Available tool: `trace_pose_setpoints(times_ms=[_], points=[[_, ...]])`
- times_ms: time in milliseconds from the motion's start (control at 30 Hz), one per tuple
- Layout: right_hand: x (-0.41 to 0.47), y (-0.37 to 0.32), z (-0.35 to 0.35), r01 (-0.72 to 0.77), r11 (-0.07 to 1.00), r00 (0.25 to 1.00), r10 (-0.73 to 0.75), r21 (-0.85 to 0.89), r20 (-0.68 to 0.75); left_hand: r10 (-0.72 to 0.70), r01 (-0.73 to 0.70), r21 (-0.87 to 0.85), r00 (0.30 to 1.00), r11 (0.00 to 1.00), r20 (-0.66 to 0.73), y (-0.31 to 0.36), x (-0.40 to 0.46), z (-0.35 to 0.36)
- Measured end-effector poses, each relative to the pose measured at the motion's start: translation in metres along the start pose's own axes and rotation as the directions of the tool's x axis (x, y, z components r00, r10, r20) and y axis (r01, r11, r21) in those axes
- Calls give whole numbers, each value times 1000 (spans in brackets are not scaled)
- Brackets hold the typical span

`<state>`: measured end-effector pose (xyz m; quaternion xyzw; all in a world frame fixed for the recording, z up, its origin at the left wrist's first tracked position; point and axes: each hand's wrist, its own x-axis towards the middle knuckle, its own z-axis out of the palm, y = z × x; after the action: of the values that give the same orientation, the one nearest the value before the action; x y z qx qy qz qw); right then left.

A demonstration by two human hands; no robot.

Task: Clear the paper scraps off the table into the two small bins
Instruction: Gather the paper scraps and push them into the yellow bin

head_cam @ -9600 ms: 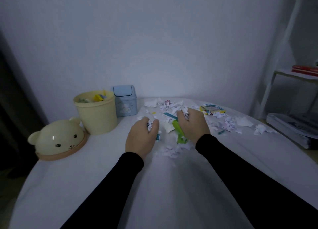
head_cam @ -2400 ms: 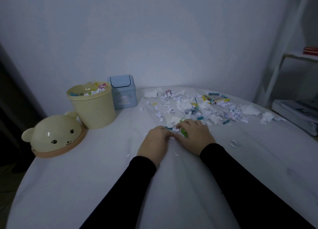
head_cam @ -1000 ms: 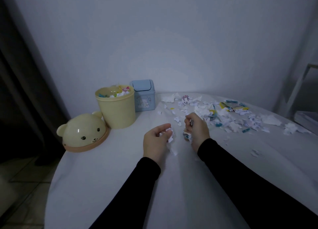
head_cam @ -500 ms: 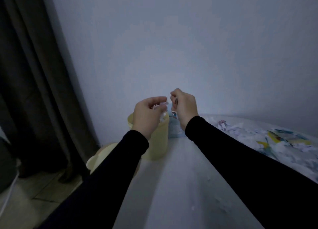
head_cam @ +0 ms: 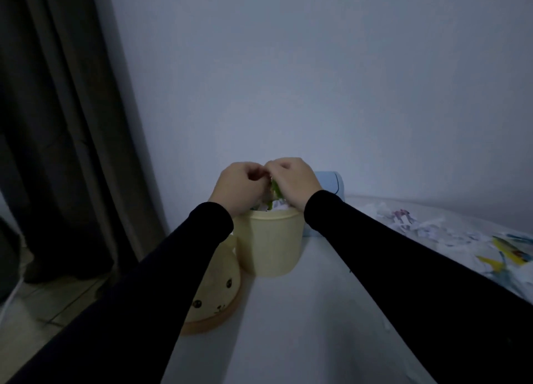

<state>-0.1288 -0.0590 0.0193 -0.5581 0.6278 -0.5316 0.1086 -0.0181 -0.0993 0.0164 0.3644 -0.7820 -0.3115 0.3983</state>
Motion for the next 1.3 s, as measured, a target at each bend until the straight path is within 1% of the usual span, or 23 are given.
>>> trace_pose_setpoints(times_ms=[67, 200, 333, 433, 500, 567, 633, 700, 800, 867, 900, 967, 1000, 1067, 1100, 1133, 1200, 1233, 1300], points=[[-1, 5, -1, 39, 999, 999, -38, -32, 8, -15, 14, -63, 1000, 998, -24, -1, -2, 2], [-2, 16, -5, 96, 989, 995, -93, -112, 29, -51, 55, -117, 998, 992, 35, 2, -2, -2], [-3, 17, -9, 97, 991, 994, -91, -96, 64, -52, 58, -163, 998, 985, 41, 3, -1, -5], [-2, 13, -10, 69, 997, 993, -67, -27, 93, -45, 40, -157, 999, 987, -27, 1, -1, -6], [-2, 12, -11, 46, 999, 995, -46, 2, 87, -21, 16, -48, 994, 999, -111, 1, -2, -6], [-3, 11, -11, 32, 999, 996, -32, 6, 83, 33, -19, 93, 988, 995, -150, 2, -4, -5], [-3, 11, -10, 28, 999, 997, -30, 24, 68, 39, -19, 190, 994, 982, -102, 3, -2, -3], [-4, 11, -10, 27, 998, 999, -29, 53, 44, 14, -9, 279, 1000, 960, -13, 2, 0, 0], [-5, 8, -12, -31, 994, 997, 22, 106, 80, 5, -39, 406, 996, 913, 84, 5, 2, 1], [-5, 5, -16, -70, 984, 993, 52, 167, 106, -5, -44, 425, 993, 904, 114, 9, 4, -1], [-4, 4, -19, -71, 979, 993, 50, 193, 111, 2, -44, 413, 995, 909, 102, 12, 5, -4], [-2, 2, -23, -62, 976, 992, 37, 208, 122, 11, -34, 362, 998, 932, 64, 20, 7, -13], [-1, 1, -25, -64, 978, 990, 37, 197, 138, 12, -34, 329, 997, 944, 70, 24, 7, -19], [-2, 1, -26, -68, 987, 981, 39, 147, 192, -4, -37, 278, 990, 960, 144, 31, 6, -30], [-2, 1, -26, -61, 992, 975, 36, 110, 217, -26, -37, 299, 979, 954, 203, 35, 3, -34], [-3, 1, -25, -47, 996, 972, 27, 80, 232, -49, -53, 370, 964, 928, 262, 38, 0, -36], [-5, 0, -23, -17, 997, 977, 0, 79, 215, -86, -120, 544, 938, 830, 337, 38, -7, -34], [-7, -2, -23, -8, 995, 983, -11, 103, 184, -89, -145, 598, 934, 788, 345, 35, -10, -32], [-9, -6, -25, 9, 991, 995, -22, 134, 96, -51, -174, 632, 946, 756, 321, 28, -15, -25]])
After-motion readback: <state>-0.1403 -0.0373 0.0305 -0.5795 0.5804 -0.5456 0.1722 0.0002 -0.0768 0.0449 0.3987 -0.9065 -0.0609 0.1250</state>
